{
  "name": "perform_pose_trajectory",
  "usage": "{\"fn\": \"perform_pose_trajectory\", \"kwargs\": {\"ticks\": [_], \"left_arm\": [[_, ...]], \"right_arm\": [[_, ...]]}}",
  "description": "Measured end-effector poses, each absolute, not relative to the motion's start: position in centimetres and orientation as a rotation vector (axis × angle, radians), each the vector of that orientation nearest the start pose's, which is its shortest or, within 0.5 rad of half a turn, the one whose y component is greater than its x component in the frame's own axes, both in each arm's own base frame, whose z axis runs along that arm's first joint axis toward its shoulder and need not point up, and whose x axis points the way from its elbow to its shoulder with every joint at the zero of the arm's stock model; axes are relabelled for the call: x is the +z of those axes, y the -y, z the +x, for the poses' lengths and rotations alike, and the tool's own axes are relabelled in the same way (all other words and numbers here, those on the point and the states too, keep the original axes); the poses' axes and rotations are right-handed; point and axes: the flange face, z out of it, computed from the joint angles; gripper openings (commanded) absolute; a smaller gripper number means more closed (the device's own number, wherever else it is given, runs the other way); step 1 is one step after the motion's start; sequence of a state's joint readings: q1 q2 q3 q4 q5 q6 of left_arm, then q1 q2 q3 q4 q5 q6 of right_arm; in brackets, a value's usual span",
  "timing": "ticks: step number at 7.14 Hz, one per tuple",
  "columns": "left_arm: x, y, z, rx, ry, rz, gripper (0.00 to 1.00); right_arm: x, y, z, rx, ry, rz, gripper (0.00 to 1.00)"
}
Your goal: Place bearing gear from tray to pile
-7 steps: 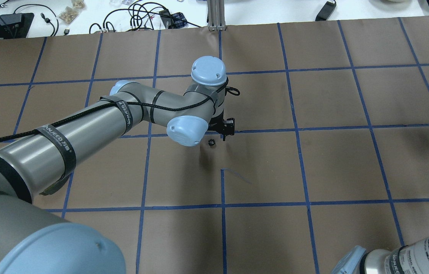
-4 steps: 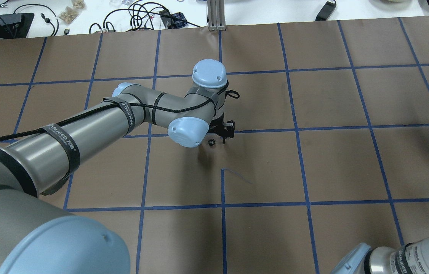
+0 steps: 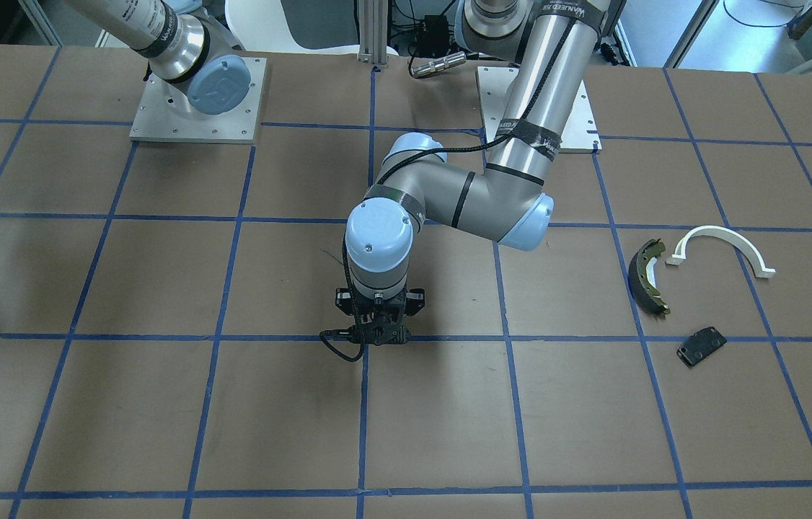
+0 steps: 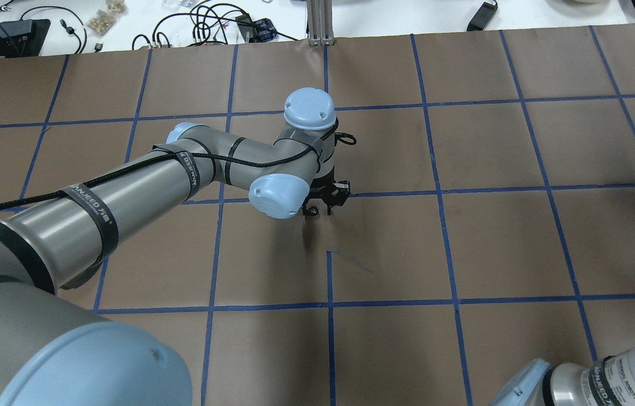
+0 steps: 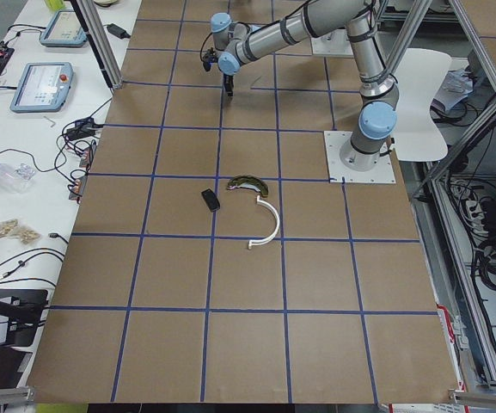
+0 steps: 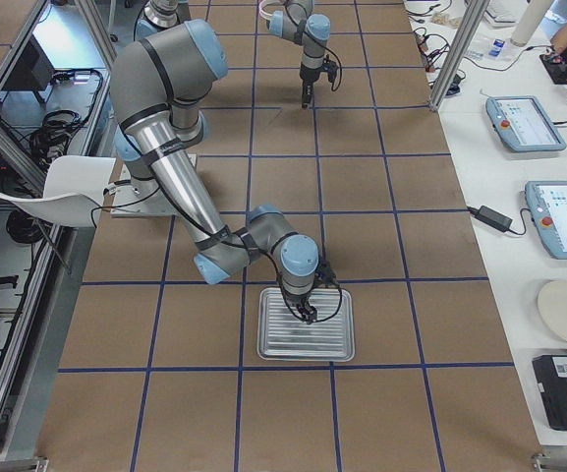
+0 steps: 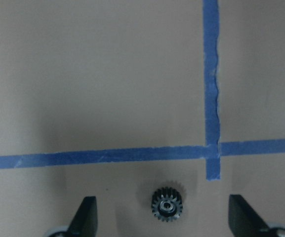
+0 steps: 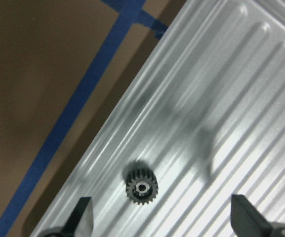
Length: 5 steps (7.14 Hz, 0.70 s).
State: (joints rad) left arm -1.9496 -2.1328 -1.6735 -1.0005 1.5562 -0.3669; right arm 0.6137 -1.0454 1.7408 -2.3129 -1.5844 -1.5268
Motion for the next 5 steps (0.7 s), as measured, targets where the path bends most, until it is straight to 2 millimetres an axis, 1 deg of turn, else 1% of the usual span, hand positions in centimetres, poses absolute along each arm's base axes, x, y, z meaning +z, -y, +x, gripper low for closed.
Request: {"fn": "perform_pose_trajectory", "kwargs": {"ticks": [1, 2, 3, 4, 5], "left_arm": [[17.3, 53.0, -35.6, 0.145, -3.120, 0.013, 0.09], [17.5, 53.0, -35.6, 0.143, -3.122, 0.013, 0.03], [17.4, 53.1, -35.6, 0.142, -3.122, 0.015, 0.00], [17.6, 53.2, -35.6, 0.136, -3.125, 0.016, 0.00], [18.4, 53.4, -35.4, 0.116, -3.130, 0.018, 0.00]], "right_arm": [[18.1, 46.4, -43.0, 0.000, -3.058, -0.889, 0.91], [18.0, 46.4, -43.0, 0.004, -3.055, -0.881, 0.83], [17.9, 46.4, -42.9, 0.007, -3.054, -0.874, 0.78], [17.9, 46.5, -42.7, 0.009, -3.055, -0.863, 0.78], [17.9, 46.6, -42.6, 0.011, -3.059, -0.837, 0.78]]}}
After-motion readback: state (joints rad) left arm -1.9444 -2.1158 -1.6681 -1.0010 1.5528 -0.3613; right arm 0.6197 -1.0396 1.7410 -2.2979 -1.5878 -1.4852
